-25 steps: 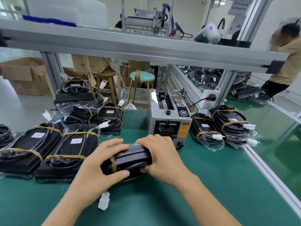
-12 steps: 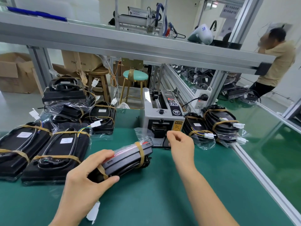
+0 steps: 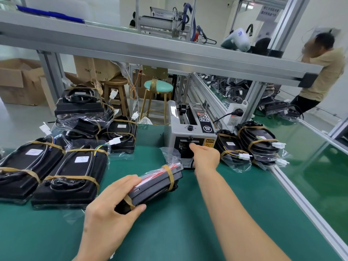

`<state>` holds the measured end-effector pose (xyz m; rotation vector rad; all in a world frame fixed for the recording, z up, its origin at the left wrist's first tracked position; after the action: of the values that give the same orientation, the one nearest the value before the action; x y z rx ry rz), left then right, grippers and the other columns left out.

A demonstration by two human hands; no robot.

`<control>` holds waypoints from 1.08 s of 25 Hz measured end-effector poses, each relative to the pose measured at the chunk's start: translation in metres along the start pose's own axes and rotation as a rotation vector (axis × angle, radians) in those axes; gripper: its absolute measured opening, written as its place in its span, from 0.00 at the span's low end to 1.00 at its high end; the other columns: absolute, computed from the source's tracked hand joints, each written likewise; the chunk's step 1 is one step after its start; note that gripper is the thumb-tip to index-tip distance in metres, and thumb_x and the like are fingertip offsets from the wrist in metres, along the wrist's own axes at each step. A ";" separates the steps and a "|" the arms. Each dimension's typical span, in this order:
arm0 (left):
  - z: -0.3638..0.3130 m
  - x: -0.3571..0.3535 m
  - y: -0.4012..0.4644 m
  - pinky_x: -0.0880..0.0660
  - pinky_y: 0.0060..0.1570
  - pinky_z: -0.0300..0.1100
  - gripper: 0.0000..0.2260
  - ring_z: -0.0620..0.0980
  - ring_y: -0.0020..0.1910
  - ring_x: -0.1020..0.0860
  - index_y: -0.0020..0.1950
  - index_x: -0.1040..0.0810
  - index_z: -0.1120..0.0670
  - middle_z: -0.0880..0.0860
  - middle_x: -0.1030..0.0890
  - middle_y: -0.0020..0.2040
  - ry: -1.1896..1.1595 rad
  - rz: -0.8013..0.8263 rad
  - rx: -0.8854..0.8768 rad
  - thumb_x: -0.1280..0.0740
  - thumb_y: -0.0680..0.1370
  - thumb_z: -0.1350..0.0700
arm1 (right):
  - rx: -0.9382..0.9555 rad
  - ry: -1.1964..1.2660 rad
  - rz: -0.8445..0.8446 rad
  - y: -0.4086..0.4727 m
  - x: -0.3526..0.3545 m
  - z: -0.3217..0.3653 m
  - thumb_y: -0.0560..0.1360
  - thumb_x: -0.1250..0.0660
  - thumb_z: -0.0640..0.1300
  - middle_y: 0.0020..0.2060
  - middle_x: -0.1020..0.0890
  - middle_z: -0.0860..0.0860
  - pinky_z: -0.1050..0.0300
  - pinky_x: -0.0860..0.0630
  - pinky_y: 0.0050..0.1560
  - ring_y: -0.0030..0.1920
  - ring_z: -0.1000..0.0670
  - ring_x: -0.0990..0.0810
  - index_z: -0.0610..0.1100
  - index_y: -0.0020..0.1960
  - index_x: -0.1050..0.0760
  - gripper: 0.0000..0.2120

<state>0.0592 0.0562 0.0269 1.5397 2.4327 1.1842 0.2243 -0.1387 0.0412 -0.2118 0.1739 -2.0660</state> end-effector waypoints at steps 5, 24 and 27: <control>0.000 -0.001 -0.004 0.30 0.63 0.40 0.33 0.42 0.55 0.22 0.56 0.18 0.51 0.46 0.19 0.55 0.019 -0.015 0.031 0.19 0.55 0.70 | -0.109 0.127 0.041 -0.015 0.002 0.007 0.72 0.29 0.40 0.30 0.27 0.49 0.57 0.34 0.33 0.29 0.50 0.34 0.45 0.33 0.27 0.11; -0.017 -0.007 -0.008 0.23 0.49 0.52 0.27 0.50 0.52 0.22 0.54 0.19 0.51 0.45 0.21 0.52 -0.089 -0.088 0.134 0.21 0.59 0.70 | 0.467 -0.361 0.761 -0.146 0.021 -0.002 0.72 0.29 0.45 0.69 0.41 0.73 0.41 0.62 0.75 0.72 0.71 0.57 0.54 0.32 0.22 0.11; -0.018 -0.007 -0.007 0.24 0.51 0.52 0.26 0.50 0.52 0.21 0.54 0.19 0.53 0.46 0.21 0.52 -0.083 -0.095 0.114 0.21 0.60 0.69 | 0.453 -0.425 0.790 -0.147 0.021 -0.002 0.73 0.28 0.46 0.71 0.41 0.70 0.42 0.67 0.73 0.70 0.73 0.60 0.53 0.34 0.21 0.09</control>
<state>0.0501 0.0386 0.0325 1.4500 2.5278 0.9620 0.0888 -0.0862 0.0720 -0.2456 -0.4129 -1.1941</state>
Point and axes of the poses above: each hand's wrist, its own y-axis towards the middle knuckle, its own x-axis out of the back of the hand, z = x × y, the point moved 3 cm from there along y, towards the middle knuckle
